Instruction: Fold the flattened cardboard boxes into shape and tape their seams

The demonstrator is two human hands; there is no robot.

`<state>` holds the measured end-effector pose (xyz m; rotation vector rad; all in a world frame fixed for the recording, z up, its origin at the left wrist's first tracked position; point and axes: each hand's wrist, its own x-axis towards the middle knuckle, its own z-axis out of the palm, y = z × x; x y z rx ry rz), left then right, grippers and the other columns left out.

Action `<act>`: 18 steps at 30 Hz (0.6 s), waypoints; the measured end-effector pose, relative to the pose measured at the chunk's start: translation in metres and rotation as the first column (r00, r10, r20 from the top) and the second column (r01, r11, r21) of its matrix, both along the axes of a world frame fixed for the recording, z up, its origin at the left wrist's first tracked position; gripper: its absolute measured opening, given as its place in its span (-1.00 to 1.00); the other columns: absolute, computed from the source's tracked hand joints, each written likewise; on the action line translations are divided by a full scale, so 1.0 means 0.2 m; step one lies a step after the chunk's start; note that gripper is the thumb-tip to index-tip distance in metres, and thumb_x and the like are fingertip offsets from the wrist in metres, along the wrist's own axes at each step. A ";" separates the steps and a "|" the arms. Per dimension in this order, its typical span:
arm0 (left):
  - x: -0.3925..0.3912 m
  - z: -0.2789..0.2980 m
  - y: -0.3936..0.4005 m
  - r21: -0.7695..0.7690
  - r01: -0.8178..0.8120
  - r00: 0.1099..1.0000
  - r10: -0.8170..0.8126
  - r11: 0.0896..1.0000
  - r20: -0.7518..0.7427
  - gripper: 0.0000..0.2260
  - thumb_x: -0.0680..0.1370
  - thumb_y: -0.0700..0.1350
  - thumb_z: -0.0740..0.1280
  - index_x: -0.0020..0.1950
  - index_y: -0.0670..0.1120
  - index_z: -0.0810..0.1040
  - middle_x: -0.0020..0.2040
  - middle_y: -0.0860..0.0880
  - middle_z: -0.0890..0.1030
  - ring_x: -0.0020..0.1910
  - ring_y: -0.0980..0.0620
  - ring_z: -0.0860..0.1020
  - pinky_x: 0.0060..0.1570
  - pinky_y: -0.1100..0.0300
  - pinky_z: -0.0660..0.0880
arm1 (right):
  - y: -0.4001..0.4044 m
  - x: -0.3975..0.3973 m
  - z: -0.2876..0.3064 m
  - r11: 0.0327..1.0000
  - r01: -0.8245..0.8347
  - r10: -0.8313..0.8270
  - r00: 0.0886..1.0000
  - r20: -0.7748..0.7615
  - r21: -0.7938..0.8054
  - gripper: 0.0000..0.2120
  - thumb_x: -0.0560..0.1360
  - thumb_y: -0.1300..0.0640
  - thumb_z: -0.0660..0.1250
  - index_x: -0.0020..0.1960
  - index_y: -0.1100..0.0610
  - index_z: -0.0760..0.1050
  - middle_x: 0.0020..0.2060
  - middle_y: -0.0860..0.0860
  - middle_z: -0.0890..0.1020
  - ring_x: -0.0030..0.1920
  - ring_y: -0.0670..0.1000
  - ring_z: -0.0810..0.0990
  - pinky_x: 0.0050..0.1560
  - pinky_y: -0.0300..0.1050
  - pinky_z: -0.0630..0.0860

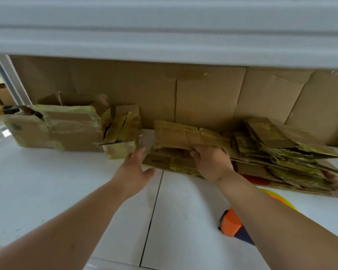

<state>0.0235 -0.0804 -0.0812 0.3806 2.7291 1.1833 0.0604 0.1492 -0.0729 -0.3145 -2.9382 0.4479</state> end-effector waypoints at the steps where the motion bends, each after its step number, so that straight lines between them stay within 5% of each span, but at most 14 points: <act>1: 0.00 0.01 0.01 0.024 -0.003 1.000 0.003 1.000 -0.015 -0.28 0.54 0.02 0.41 0.57 0.23 0.06 0.52 0.07 0.26 0.42 -0.06 0.38 0.26 -0.14 0.50 | 0.01 0.02 0.01 0.999 -0.002 -0.002 0.997 -0.075 -0.054 -0.70 0.69 -0.08 0.01 0.19 -0.12 0.51 -0.06 -0.08 0.62 0.12 0.12 0.57 0.36 0.15 0.37; 4: 0.00 0.04 0.06 0.088 0.031 0.999 -0.028 0.996 -0.029 -0.19 0.54 -0.02 0.43 0.58 0.28 -0.06 0.57 0.08 0.19 0.45 -0.05 0.37 0.34 -0.15 0.43 | 0.05 0.07 0.07 0.988 -0.002 -0.047 0.950 -0.309 -0.157 -0.72 0.69 0.00 0.07 0.24 -0.03 0.53 -0.12 -0.06 0.59 0.02 0.15 0.60 0.25 0.17 0.48; 9: 0.05 0.05 0.11 0.207 0.074 0.996 -0.081 0.975 0.024 -0.23 0.57 -0.09 0.40 0.59 0.23 -0.03 0.56 0.07 0.25 0.32 0.05 0.44 0.36 0.00 0.39 | 0.09 0.16 0.15 0.961 0.038 -0.186 0.824 -0.535 -0.274 -0.83 0.67 0.11 0.12 -0.08 0.03 0.40 -0.27 -0.08 0.47 -0.15 0.16 0.54 0.02 0.20 0.51; 15: 0.12 0.06 0.04 0.279 0.063 0.994 -0.084 0.958 0.064 -0.27 0.59 -0.04 0.37 0.59 0.23 -0.02 0.53 0.06 0.28 0.44 0.01 0.38 0.38 -0.07 0.39 | -0.01 0.28 0.26 0.956 -0.076 -0.174 0.633 -0.754 -0.284 -0.75 0.66 0.15 0.13 0.08 0.23 0.55 -0.24 -0.01 0.54 -0.24 0.03 0.49 -0.25 -0.12 0.35; 18: 0.18 0.09 -0.03 0.425 -0.045 0.999 0.049 0.904 0.002 -0.24 0.60 -0.06 0.35 0.61 0.17 -0.11 0.56 0.07 0.24 0.44 -0.01 0.39 0.30 0.05 0.39 | -0.10 0.35 0.29 0.959 -0.152 -0.070 0.689 -0.722 -0.238 -0.80 0.66 0.18 0.17 0.13 0.20 0.56 -0.18 0.00 0.58 -0.19 -0.02 0.49 -0.24 -0.13 0.39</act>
